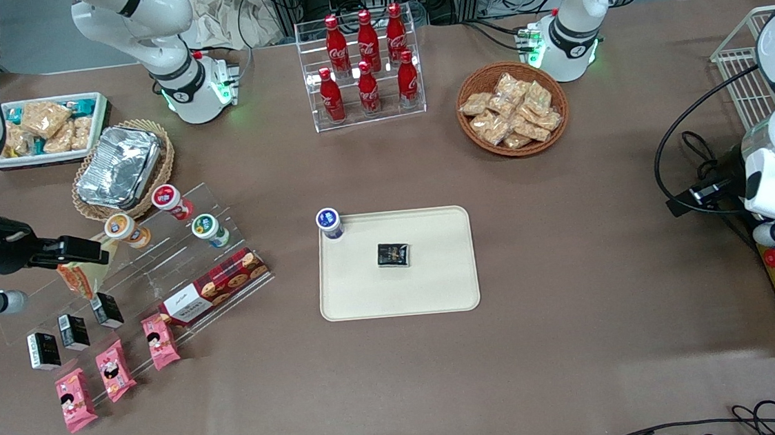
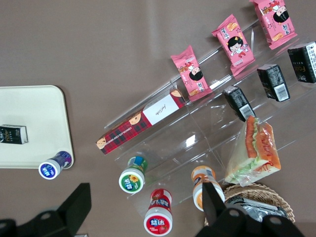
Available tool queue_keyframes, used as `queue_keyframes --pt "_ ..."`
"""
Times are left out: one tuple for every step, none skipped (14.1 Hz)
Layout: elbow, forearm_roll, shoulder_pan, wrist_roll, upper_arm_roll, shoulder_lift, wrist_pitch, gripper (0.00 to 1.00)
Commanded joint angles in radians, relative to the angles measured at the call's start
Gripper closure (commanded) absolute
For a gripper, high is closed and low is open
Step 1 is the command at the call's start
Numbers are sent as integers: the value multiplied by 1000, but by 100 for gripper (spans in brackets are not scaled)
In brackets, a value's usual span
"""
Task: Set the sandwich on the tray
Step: 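Move the right gripper toward the wrapped sandwich on the acrylic rack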
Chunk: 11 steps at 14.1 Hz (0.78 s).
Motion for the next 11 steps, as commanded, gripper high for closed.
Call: queue_keyframes --pt "5 -24 -9 9 12 -6 7 0" --pt "5 -25 -7 9 12 -6 7 0" --pt "5 -25 -8 9 12 -6 7 0" --pt "5 -25 -9 9 12 -6 7 0" --pt "5 -27 -10 8 10 -5 7 0" --pt "4 -21 -16 2 9 -5 7 0" --pt "2 -24 -21 2 6 -3 7 0" --pt "1 -31 -19 3 4 -3 7 0" --pt "-10 -59 -21 3 4 -8 3 0" --pt "-20 -92 -21 3 2 -17 -11 0" --pt "-63 -102 -33 2 -5 -44 -14 0"
